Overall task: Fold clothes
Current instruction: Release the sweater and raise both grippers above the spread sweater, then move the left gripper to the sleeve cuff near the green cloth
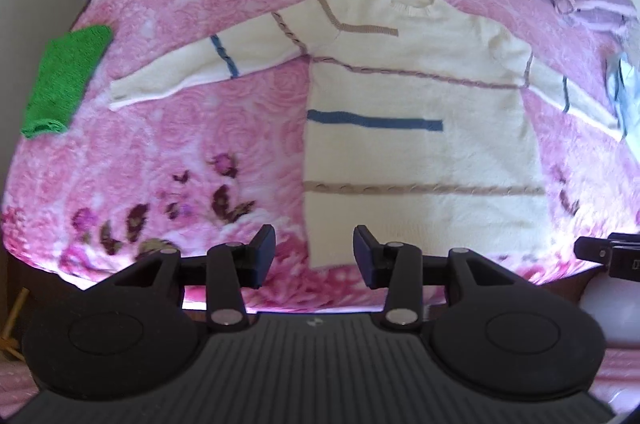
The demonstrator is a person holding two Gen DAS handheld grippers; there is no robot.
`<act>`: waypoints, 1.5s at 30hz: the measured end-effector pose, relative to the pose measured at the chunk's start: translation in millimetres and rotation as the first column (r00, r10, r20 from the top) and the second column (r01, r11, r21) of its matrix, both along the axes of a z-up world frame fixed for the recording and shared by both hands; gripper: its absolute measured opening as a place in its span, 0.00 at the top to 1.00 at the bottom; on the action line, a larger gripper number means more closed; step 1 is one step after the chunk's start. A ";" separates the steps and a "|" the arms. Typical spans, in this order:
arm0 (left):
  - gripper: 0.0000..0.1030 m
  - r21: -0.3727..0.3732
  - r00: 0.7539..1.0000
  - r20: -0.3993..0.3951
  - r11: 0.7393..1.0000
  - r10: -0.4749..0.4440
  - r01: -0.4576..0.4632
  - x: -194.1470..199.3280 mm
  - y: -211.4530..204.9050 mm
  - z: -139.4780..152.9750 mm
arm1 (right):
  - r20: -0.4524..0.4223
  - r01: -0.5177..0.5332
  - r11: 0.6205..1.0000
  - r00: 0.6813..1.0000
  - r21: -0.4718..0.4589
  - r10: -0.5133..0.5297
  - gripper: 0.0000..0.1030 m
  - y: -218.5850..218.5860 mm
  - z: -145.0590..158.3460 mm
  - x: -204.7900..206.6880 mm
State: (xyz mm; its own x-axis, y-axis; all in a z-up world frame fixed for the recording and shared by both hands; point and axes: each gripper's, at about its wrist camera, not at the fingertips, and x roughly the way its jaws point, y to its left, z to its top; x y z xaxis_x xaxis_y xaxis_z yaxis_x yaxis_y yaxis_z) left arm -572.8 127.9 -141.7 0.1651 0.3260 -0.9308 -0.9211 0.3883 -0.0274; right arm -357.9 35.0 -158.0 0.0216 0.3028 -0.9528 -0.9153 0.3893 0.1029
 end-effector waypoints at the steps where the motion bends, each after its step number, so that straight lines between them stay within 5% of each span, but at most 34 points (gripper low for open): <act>1: 0.62 -0.011 1.000 0.020 1.000 0.016 -0.016 4.6 5.0 -2.6 | -0.003 0.002 1.000 1.000 0.002 -0.002 0.42 4.8 -2.3 9.6; 14: 0.60 -0.073 0.947 0.149 0.958 0.286 -0.278 74.2 79.1 -55.1 | -0.041 0.024 0.980 0.999 0.198 -0.016 0.42 91.1 -32.7 175.9; 22: 0.60 -0.140 0.893 0.186 0.911 0.409 -0.388 53.7 117.7 -119.6 | -0.124 0.087 0.974 0.990 0.211 -0.061 0.42 131.7 -91.4 230.1; 32: 0.60 -0.195 0.750 0.247 0.790 0.614 -0.582 -61.1 209.6 -195.5 | -0.125 0.184 0.977 0.977 0.104 -0.171 0.42 166.7 -151.6 229.4; 45: 0.61 -0.176 0.459 0.357 0.541 0.813 -0.822 -203.5 312.2 -254.1 | -0.046 0.224 0.975 0.974 0.006 -0.224 0.42 227.8 -177.9 170.3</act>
